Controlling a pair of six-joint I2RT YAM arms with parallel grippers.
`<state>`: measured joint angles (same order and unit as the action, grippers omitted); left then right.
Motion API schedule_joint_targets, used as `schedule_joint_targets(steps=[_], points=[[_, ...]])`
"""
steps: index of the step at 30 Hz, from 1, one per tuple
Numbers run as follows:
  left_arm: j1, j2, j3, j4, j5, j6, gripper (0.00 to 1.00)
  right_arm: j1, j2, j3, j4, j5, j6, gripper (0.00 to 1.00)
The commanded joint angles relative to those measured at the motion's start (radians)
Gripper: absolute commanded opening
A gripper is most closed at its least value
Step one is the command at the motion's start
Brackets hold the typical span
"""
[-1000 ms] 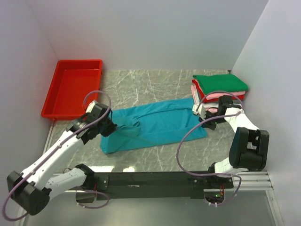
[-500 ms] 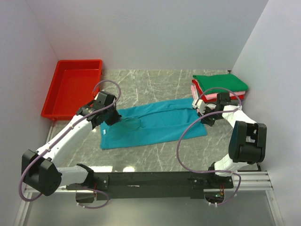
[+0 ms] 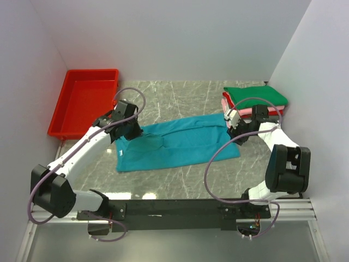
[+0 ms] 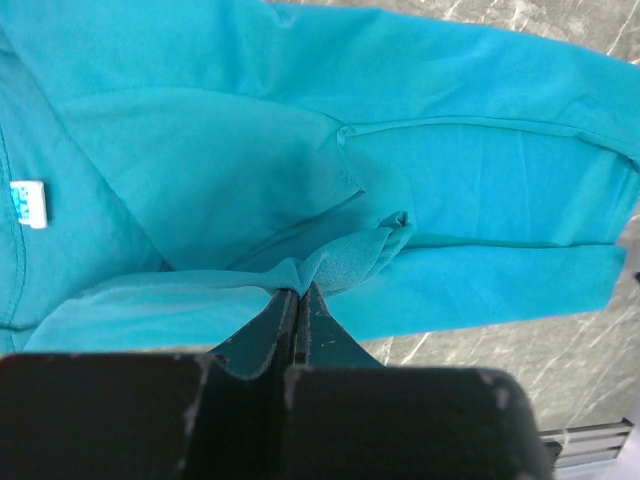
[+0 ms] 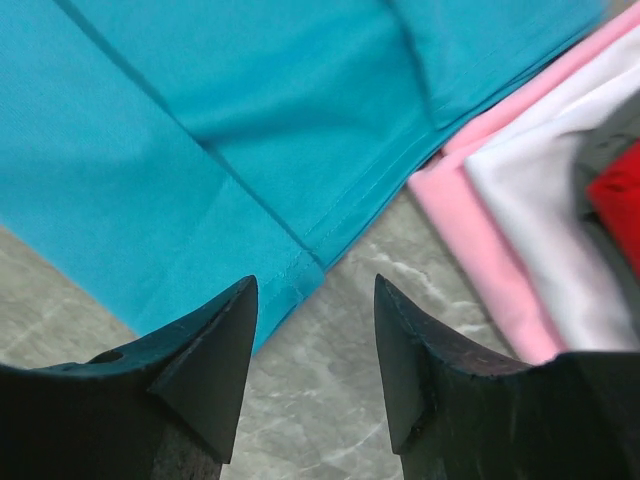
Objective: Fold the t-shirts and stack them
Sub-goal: Fold the tshirt
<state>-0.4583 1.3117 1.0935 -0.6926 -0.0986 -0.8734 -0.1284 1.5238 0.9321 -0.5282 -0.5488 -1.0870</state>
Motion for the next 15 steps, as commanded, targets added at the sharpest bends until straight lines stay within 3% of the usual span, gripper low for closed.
schedule_joint_targets(steps=[1, 8, 11, 14, 15], points=[[0.006, 0.036, 0.060, 0.033, 0.003, 0.059, 0.00, 0.007, -0.086, 0.024, 0.023, -0.069, 0.068, 0.57], [0.020, 0.110, 0.082, 0.022, -0.047, 0.070, 0.00, 0.012, -0.131, -0.006, -0.003, -0.108, 0.085, 0.59], [0.036, 0.161, 0.080, -0.002, -0.128, 0.068, 0.02, 0.024, -0.148, -0.016, -0.081, -0.154, 0.000, 0.59], [0.059, 0.202, 0.086, -0.025, -0.179, 0.097, 0.37, 0.035, -0.181, -0.045, -0.165, -0.209, -0.120, 0.60], [0.060, 0.201, 0.095, -0.031, -0.203, 0.097, 0.59, 0.044, -0.191, -0.055, -0.194, -0.226, -0.169, 0.60]])
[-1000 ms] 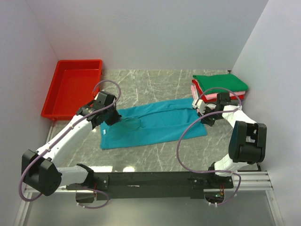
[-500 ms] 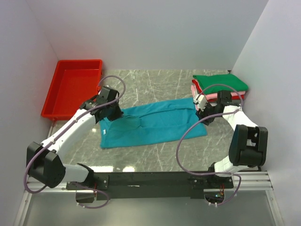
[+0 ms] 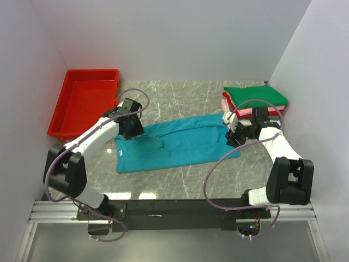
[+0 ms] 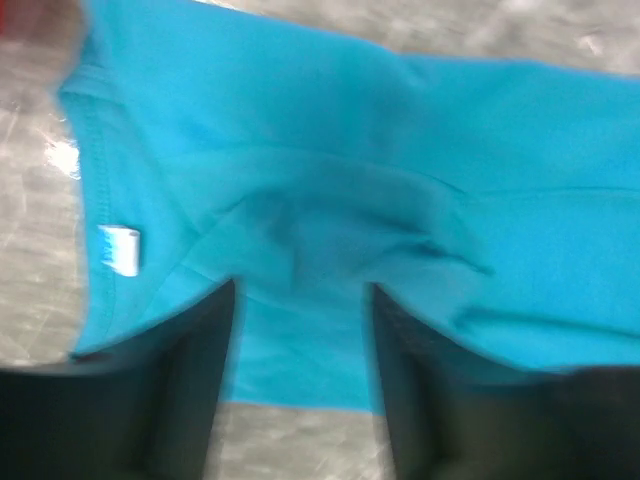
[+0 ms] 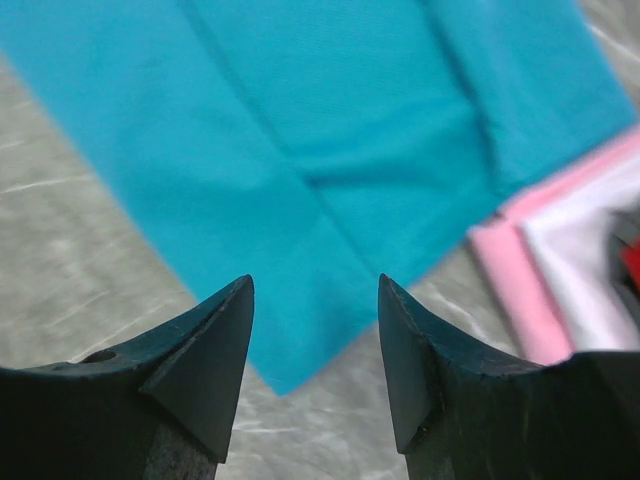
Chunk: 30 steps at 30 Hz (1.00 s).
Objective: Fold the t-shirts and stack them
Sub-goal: Fold the tshirt
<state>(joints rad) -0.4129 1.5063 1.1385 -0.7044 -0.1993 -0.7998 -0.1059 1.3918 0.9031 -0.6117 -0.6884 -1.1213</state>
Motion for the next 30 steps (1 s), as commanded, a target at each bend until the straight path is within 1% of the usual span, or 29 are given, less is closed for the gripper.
schedule_joint_targets(steps=[1, 3, 4, 5, 6, 7, 9, 10, 11, 12, 13, 14, 15, 16, 17, 19, 20, 21, 22, 23, 24, 25, 26, 27, 28, 29, 30], points=[[0.014, -0.024, 0.047, -0.020, -0.109, 0.030, 0.66, 0.023, -0.068, -0.042, -0.121, -0.094, -0.156, 0.60], [0.014, -0.090, 0.023, 0.020, -0.095, 0.054, 0.78, 0.028, -0.096, -0.061, -0.134, -0.100, -0.202, 0.61], [0.014, -0.169, 0.011, 0.040, -0.077, 0.063, 0.81, 0.028, -0.103, -0.075, -0.137, -0.100, -0.215, 0.62], [0.014, -0.210, 0.001, 0.061, -0.059, 0.080, 0.82, 0.028, -0.114, -0.079, -0.140, -0.100, -0.230, 0.62], [0.014, -0.251, -0.019, 0.066, -0.004, 0.085, 0.83, 0.028, -0.117, -0.081, -0.169, -0.102, -0.280, 0.63], [0.014, -0.326, -0.031, 0.068, 0.020, 0.085, 0.82, 0.028, -0.119, -0.084, -0.184, -0.100, -0.307, 0.63], [0.014, -0.392, -0.081, 0.037, 0.084, 0.051, 0.83, 0.028, -0.125, -0.087, -0.232, -0.103, -0.388, 0.63], [0.014, -0.453, -0.107, 0.028, 0.115, 0.034, 0.82, 0.028, -0.128, -0.092, -0.246, -0.109, -0.414, 0.63], [0.014, -0.483, -0.140, 0.020, 0.144, -0.002, 0.82, 0.028, -0.134, -0.095, -0.259, -0.123, -0.435, 0.63], [0.014, -0.510, -0.210, 0.005, 0.164, -0.027, 0.82, 0.028, -0.135, -0.096, -0.263, -0.131, -0.442, 0.64], [0.014, -0.568, -0.251, 0.008, 0.214, -0.051, 0.81, 0.029, -0.137, -0.098, -0.255, -0.137, -0.431, 0.65], [0.014, -0.598, -0.296, 0.016, 0.244, -0.102, 0.81, 0.035, -0.137, -0.098, -0.250, -0.141, -0.423, 0.65], [0.014, -0.627, -0.386, 0.020, 0.268, -0.133, 0.80, 0.041, -0.135, -0.098, -0.255, -0.146, -0.429, 0.65], [0.014, -0.682, -0.429, 0.028, 0.287, -0.169, 0.80, 0.054, -0.139, -0.105, -0.258, -0.152, -0.430, 0.65], [0.014, -0.708, -0.506, 0.031, 0.290, -0.241, 0.77, 0.101, -0.143, -0.115, -0.237, -0.157, -0.416, 0.65], [0.014, -0.771, -0.552, -0.006, 0.255, -0.326, 0.77, 0.213, -0.177, -0.154, -0.197, -0.122, -0.344, 0.65], [0.014, -0.787, -0.566, -0.016, 0.203, -0.369, 0.77, 0.268, -0.194, -0.173, -0.145, -0.096, -0.280, 0.65], [0.014, -0.797, -0.578, -0.023, 0.202, -0.384, 0.78, 0.385, -0.212, -0.191, -0.009, -0.062, -0.127, 0.65], [0.014, -0.811, -0.577, -0.014, 0.143, -0.400, 0.78, 0.431, -0.233, -0.202, 0.044, -0.012, -0.073, 0.65], [0.014, -0.813, -0.565, 0.021, 0.100, -0.386, 0.79, 0.478, -0.235, -0.196, 0.081, 0.009, -0.033, 0.65], [0.014, -0.808, -0.559, 0.067, 0.091, -0.357, 0.79, 0.529, -0.231, -0.179, 0.134, 0.022, 0.057, 0.65], [0.016, -0.778, -0.550, 0.118, 0.083, -0.320, 0.81, 0.540, -0.200, -0.118, 0.154, 0.024, 0.107, 0.65], [0.016, -0.753, -0.528, 0.258, 0.089, -0.221, 0.82, 0.538, -0.177, -0.077, 0.158, 0.001, 0.145, 0.65], [0.017, -0.679, -0.516, 0.355, 0.163, -0.135, 0.83, 0.540, -0.153, -0.032, 0.132, -0.014, 0.196, 0.63], [0.017, -0.625, -0.496, 0.429, 0.191, 0.033, 0.82, 0.538, -0.108, 0.050, 0.104, -0.032, 0.209, 0.63], [0.022, -0.562, -0.403, 0.480, 0.208, 0.113, 0.82, 0.538, -0.094, 0.087, 0.075, -0.042, 0.213, 0.63], [0.025, -0.490, -0.340, 0.483, 0.297, 0.214, 0.76, 0.538, -0.085, 0.114, 0.020, -0.048, 0.215, 0.63]])
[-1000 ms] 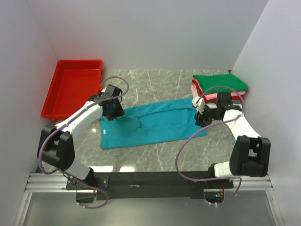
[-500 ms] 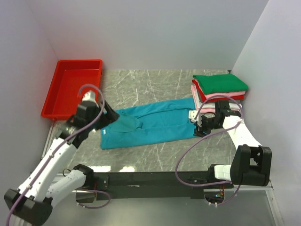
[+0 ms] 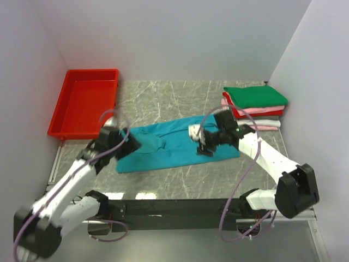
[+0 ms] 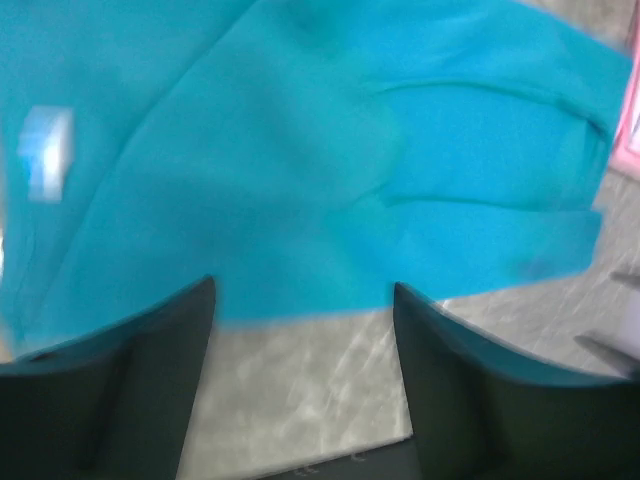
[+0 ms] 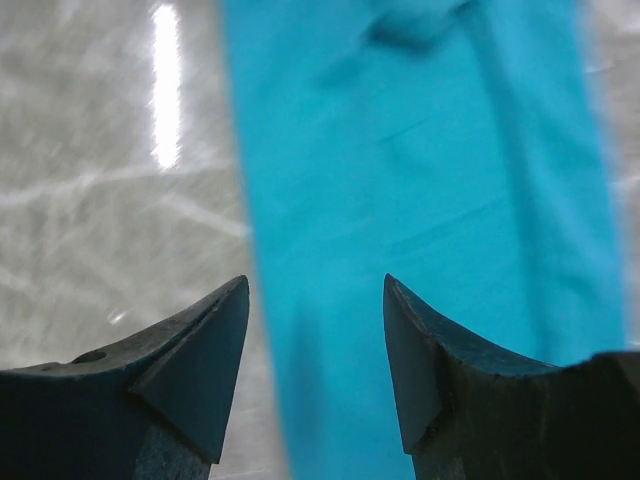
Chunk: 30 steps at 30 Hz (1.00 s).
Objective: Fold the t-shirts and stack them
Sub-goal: Fold the tshirt
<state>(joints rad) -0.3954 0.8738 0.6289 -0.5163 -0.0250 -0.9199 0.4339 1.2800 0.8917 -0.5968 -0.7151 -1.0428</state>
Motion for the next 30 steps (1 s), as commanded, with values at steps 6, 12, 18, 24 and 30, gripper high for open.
schedule_joint_targets(steps=[6, 12, 18, 24, 30], points=[[0.001, 0.672, 0.639, -0.042, 0.244, 1.021, 0.57, -0.092, -0.053, 0.101, -0.012, -0.056, 0.096, 0.67], [-0.002, 0.875, 0.735, -0.174, 0.165, 1.341, 0.58, -0.265, -0.054, 0.102, -0.070, -0.173, 0.060, 0.67], [0.001, 0.987, 0.729, -0.116, 0.145, 1.494, 0.56, -0.323, -0.062, 0.101, -0.078, -0.207, 0.055, 0.67], [0.001, 1.070, 0.804, -0.108, 0.088, 1.523, 0.56, -0.351, -0.079, 0.085, -0.096, -0.248, 0.037, 0.67], [0.004, 1.097, 0.808, -0.070, 0.040, 1.529, 0.55, -0.379, -0.058, 0.085, -0.133, -0.282, 0.006, 0.67]])
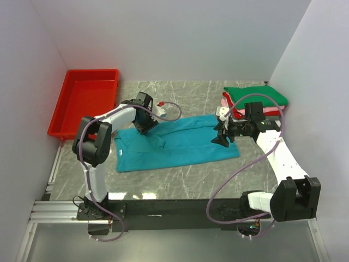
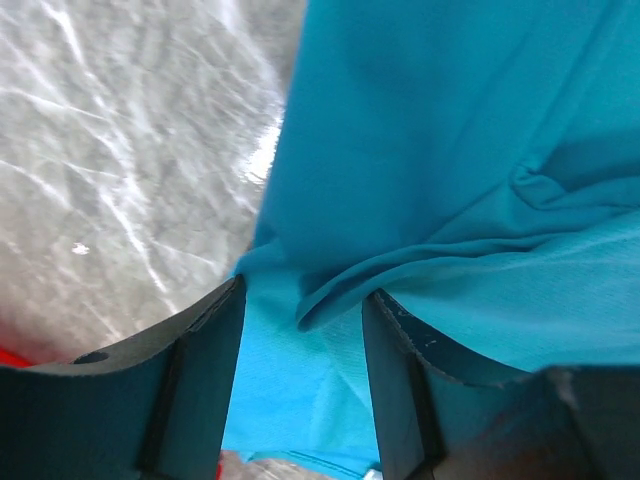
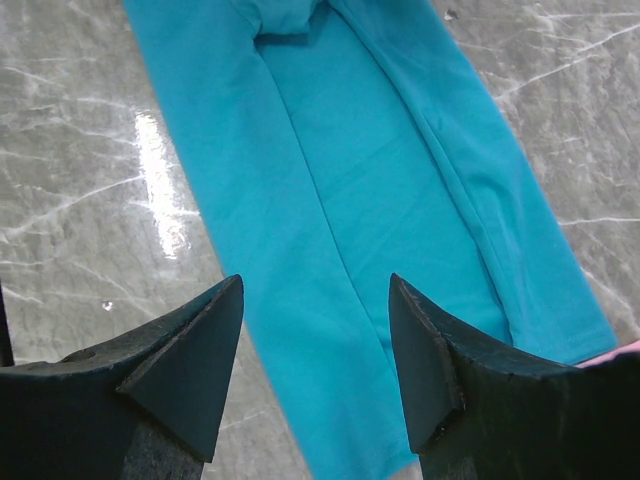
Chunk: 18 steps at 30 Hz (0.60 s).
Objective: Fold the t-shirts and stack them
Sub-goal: Fold the tshirt
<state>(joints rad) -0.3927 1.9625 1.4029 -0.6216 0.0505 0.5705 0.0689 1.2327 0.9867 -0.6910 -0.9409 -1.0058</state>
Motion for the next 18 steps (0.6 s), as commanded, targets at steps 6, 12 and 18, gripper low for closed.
schedule_joint_targets(steps=[6, 12, 18], points=[[0.008, 0.039, 0.053, 0.036, -0.047, 0.045, 0.56, -0.021, 0.004, 0.000, -0.059, -0.070, -0.047, 0.67], [0.023, 0.104, 0.108, 0.017, -0.018, 0.052, 0.56, -0.021, 0.005, -0.003, -0.067, -0.073, -0.056, 0.67], [0.041, 0.195, 0.185, -0.012, -0.009, 0.048, 0.41, -0.020, 0.017, 0.001, -0.087, -0.088, -0.073, 0.67]])
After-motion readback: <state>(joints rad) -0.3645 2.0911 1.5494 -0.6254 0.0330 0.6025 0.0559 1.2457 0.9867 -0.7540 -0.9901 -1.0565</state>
